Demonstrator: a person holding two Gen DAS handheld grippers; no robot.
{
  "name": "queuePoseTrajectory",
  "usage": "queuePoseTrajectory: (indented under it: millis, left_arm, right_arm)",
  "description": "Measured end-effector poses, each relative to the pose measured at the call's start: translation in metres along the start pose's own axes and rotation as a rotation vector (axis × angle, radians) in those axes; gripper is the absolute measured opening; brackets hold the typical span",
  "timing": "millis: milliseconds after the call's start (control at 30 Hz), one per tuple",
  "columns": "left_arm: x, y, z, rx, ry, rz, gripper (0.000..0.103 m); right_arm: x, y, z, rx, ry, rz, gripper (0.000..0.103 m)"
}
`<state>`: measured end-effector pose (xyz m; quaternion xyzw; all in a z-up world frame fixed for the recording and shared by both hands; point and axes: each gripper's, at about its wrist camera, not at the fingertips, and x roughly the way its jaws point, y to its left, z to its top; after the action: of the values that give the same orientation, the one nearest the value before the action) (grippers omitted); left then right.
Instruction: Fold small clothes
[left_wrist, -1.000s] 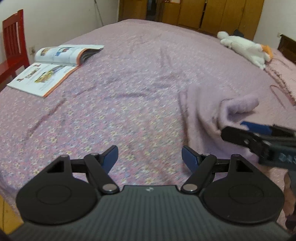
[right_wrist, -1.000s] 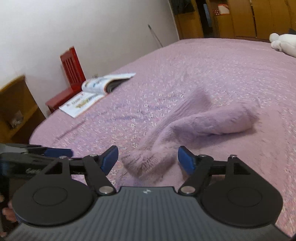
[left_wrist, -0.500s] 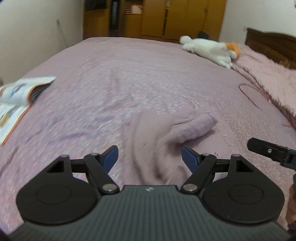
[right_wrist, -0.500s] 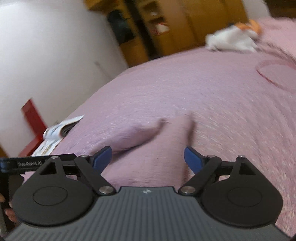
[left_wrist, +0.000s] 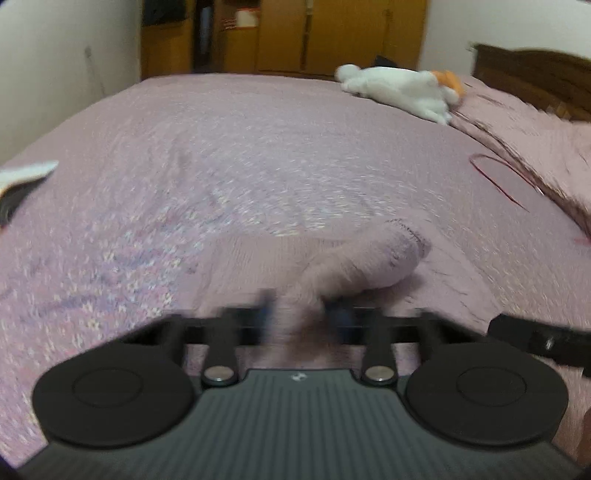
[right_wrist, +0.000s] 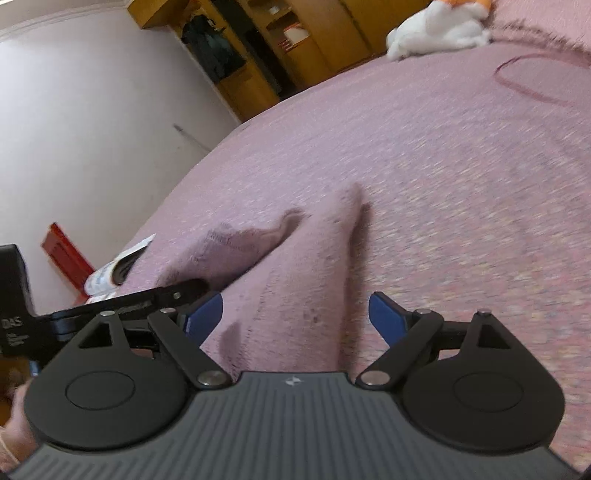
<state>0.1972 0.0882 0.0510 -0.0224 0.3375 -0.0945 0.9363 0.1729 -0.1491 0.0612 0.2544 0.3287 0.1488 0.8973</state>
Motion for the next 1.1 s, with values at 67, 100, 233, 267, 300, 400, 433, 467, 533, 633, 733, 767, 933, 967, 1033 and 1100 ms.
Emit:
queuePoseTrajectory:
  millis: [67, 100, 233, 267, 300, 400, 433, 467, 533, 633, 733, 767, 933, 967, 1033, 1100]
  left_arm:
    - [-0.005, 0.011, 0.001, -0.065, -0.030, 0.004, 0.013]
    - [-0.012, 0.018, 0.002, -0.093, -0.058, 0.008, 0.012]
    - [-0.022, 0.040, -0.004, -0.135, -0.095, 0.107, 0.012]
    - [-0.014, 0.046, -0.006, -0.142, -0.057, 0.117, 0.013]
    - [-0.007, 0.052, -0.009, -0.148, -0.018, 0.117, 0.015]
    - [-0.005, 0.059, -0.015, -0.157, -0.028, 0.122, 0.032]
    - [-0.006, 0.059, -0.013, -0.150, -0.027, 0.126, 0.034]
    - [-0.007, 0.059, -0.013, -0.149, -0.025, 0.125, 0.034]
    - [-0.009, 0.062, -0.011, -0.161, -0.015, 0.112, 0.037]
    - [-0.018, 0.062, -0.009, -0.190, 0.000, 0.090, 0.044]
    - [-0.034, 0.062, -0.009, -0.203, 0.012, 0.049, 0.049]
    - [-0.041, 0.060, -0.012, -0.206, 0.014, 0.038, 0.051]
    - [-0.068, 0.052, -0.027, -0.222, 0.037, -0.030, 0.063]
    - [-0.070, 0.049, -0.030, -0.213, 0.044, -0.041, 0.064]
    - [-0.074, 0.045, -0.036, -0.184, 0.055, -0.035, 0.065]
    - [-0.074, 0.043, -0.042, -0.144, 0.062, -0.004, 0.065]
  right_arm:
    - [0.012, 0.008, -0.001, -0.022, 0.022, 0.012, 0.091]
    - [0.013, 0.015, -0.002, -0.041, 0.021, 0.006, 0.091]
    - [0.011, 0.045, -0.010, -0.190, -0.015, 0.043, 0.094]
    - [0.013, 0.052, -0.014, -0.241, -0.015, 0.023, 0.094]
    - [0.017, 0.058, -0.018, -0.283, -0.011, -0.007, 0.094]
    - [0.023, 0.062, -0.029, -0.339, -0.012, -0.053, 0.095]
    - [0.022, 0.061, -0.030, -0.335, -0.013, -0.054, 0.095]
    - [0.023, 0.060, -0.030, -0.325, -0.011, -0.052, 0.095]
    - [0.019, 0.054, -0.028, -0.291, -0.004, -0.039, 0.095]
    - [0.007, 0.043, -0.025, -0.215, 0.003, -0.006, 0.095]
    - [-0.007, 0.033, -0.023, -0.150, -0.009, 0.031, 0.095]
    - [-0.012, 0.030, -0.024, -0.136, -0.015, 0.034, 0.095]
    - [-0.034, 0.021, -0.025, -0.106, -0.070, -0.023, 0.095]
    - [-0.037, 0.021, -0.026, -0.113, -0.083, -0.052, 0.095]
    - [-0.039, 0.024, -0.028, -0.145, -0.100, -0.099, 0.095]
    - [-0.036, 0.028, -0.031, -0.198, -0.083, -0.134, 0.094]
